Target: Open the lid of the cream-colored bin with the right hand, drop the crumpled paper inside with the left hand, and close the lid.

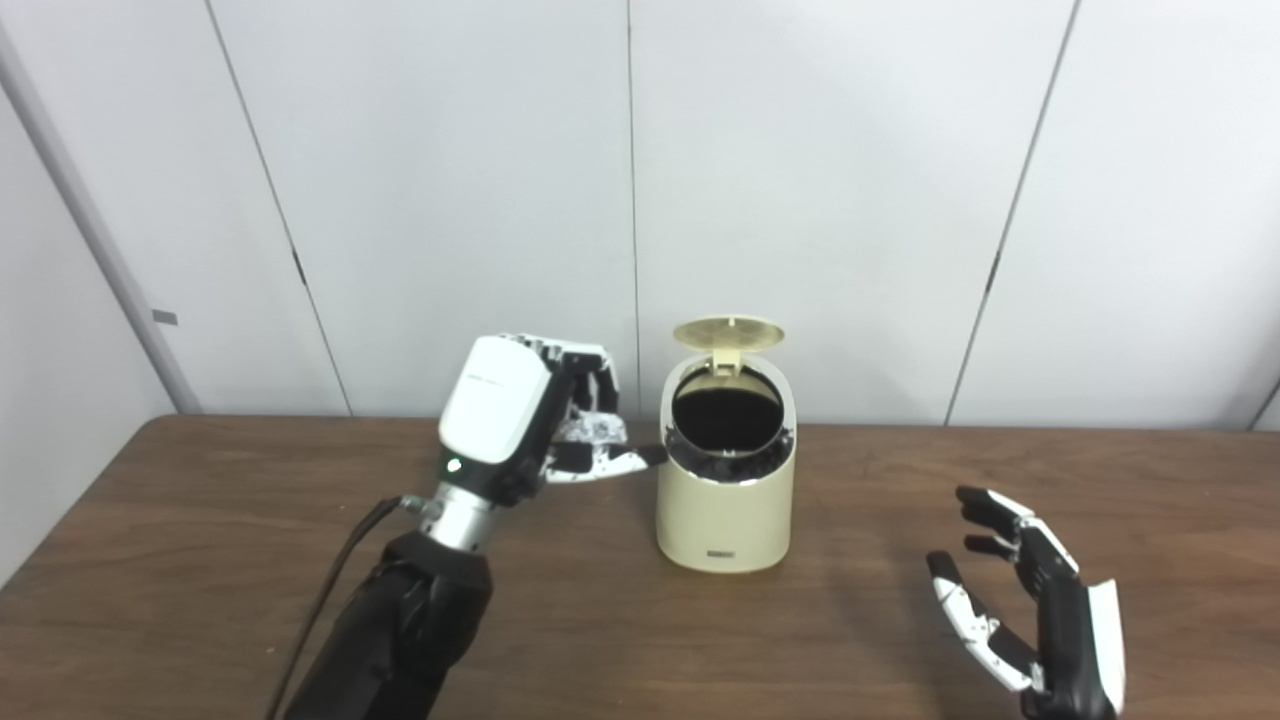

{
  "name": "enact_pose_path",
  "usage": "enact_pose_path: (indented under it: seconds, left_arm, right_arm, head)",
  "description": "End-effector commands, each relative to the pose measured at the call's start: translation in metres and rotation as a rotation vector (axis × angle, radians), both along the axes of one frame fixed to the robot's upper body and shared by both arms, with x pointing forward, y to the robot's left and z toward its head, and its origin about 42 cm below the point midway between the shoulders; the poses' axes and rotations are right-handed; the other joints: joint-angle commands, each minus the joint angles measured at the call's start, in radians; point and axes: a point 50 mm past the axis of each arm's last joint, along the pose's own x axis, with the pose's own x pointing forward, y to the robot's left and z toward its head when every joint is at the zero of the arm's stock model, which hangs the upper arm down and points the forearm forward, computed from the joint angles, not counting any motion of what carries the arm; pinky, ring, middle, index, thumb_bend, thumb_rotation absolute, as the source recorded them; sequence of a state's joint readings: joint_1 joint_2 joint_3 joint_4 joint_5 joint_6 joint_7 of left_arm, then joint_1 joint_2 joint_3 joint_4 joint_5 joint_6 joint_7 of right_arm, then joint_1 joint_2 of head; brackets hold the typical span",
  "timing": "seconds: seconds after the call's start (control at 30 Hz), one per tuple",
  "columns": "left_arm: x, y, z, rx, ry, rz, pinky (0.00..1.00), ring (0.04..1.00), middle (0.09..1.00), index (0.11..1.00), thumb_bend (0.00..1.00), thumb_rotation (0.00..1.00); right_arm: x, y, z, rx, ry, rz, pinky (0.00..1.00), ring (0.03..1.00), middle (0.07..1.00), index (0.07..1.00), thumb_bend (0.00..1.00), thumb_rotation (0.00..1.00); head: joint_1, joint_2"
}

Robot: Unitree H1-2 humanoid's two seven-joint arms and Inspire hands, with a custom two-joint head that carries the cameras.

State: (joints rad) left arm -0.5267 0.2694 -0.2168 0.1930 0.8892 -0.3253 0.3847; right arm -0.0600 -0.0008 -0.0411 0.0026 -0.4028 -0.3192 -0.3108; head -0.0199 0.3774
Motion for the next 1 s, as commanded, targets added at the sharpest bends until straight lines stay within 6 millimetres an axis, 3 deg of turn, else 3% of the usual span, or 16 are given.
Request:
enact_pose_path:
  seconds: [0.0, 0.2, 0.3, 0.97]
  left_arm:
    - [0.01, -0.011, 0.029, -0.032, -0.091, -0.04, 0.08, 0.117, 0.179, 0.242, 0.61, 0.16]
    - [0.016, -0.026, 0.029, -0.029, -0.096, -0.065, 0.07, 0.117, 0.184, 0.261, 0.6, 0.17]
    - [0.02, -0.033, 0.029, -0.027, -0.099, -0.079, 0.08, 0.122, 0.192, 0.275, 0.62, 0.12]
    - [0.044, -0.069, 0.021, -0.001, -0.134, -0.115, 0.06, 0.101, 0.16, 0.224, 0.61, 0.17]
  right_arm:
    - [-0.01, 0.013, -0.027, -0.004, 0.09, -0.003, 0.63, 0.744, 0.766, 0.734, 0.17, 0.37]
    - [-0.01, 0.021, -0.031, -0.019, 0.09, -0.008, 0.61, 0.724, 0.758, 0.733, 0.19, 0.45]
    - [-0.011, 0.025, -0.033, -0.01, 0.091, -0.002, 0.62, 0.733, 0.765, 0.737, 0.19, 0.48]
    - [-0.015, 0.047, -0.038, -0.026, 0.093, 0.007, 0.64, 0.752, 0.767, 0.74, 0.2, 0.5]
  head:
    - [-0.001, -0.001]
    - [-0.033, -0.008]
    - [-0.04, -0.01]
    - [-0.102, -0.015]
